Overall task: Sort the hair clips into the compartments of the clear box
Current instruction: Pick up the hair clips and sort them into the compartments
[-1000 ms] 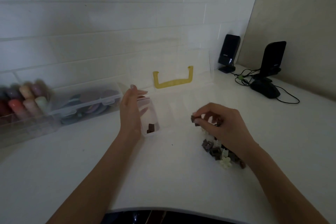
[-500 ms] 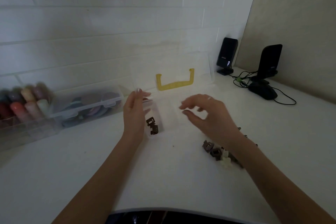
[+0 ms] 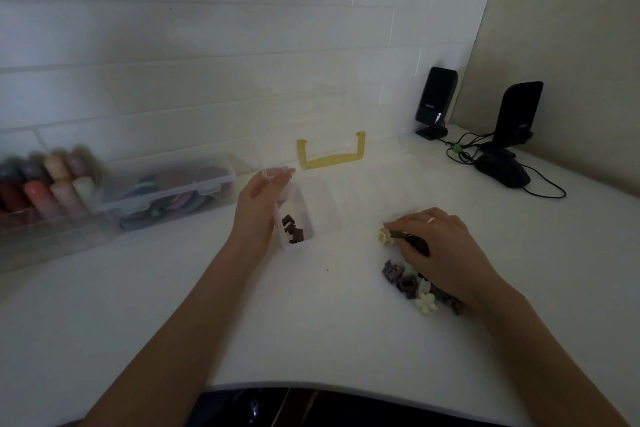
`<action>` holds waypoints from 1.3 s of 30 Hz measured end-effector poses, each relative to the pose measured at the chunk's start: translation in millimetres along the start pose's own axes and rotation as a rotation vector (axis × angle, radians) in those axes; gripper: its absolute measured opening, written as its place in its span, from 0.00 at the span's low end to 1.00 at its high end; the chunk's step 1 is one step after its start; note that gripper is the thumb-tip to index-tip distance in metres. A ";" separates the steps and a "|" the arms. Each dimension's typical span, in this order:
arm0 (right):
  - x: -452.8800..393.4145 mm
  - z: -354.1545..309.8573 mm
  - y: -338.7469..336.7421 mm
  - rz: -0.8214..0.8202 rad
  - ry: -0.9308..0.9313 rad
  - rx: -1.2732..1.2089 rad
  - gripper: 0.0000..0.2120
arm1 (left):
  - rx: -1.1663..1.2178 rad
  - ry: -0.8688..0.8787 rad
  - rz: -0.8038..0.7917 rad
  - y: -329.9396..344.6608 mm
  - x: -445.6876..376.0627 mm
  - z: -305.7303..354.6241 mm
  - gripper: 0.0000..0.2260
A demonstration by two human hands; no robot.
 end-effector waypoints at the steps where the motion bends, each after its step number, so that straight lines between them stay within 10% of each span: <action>1: 0.0 1.3 1.3 -0.006 0.016 0.008 0.14 | -0.004 -0.004 -0.018 -0.4 -0.1 -0.5 0.02; 18: -9.4 -3.2 11.9 0.063 0.289 0.109 0.14 | -0.037 -0.115 -0.191 5.0 -2.2 -13.4 0.14; 29: -9.9 -37.7 -1.4 0.162 0.050 -0.651 0.07 | 0.036 -0.077 -0.203 6.1 -1.4 -9.6 0.15; 39: -64.1 -106.8 20.0 0.129 -0.215 -0.380 0.05 | 0.086 0.003 -0.369 5.1 -4.7 -11.1 0.41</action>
Point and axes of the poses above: each hand's wrist, its own x-axis away from the middle knuckle, its own y-axis out of the palm, z = x × y, the point moved 4 cm from there along -x, towards the middle knuckle, and after that the axes turned 11 degrees about -x, right-handed, at the moved point
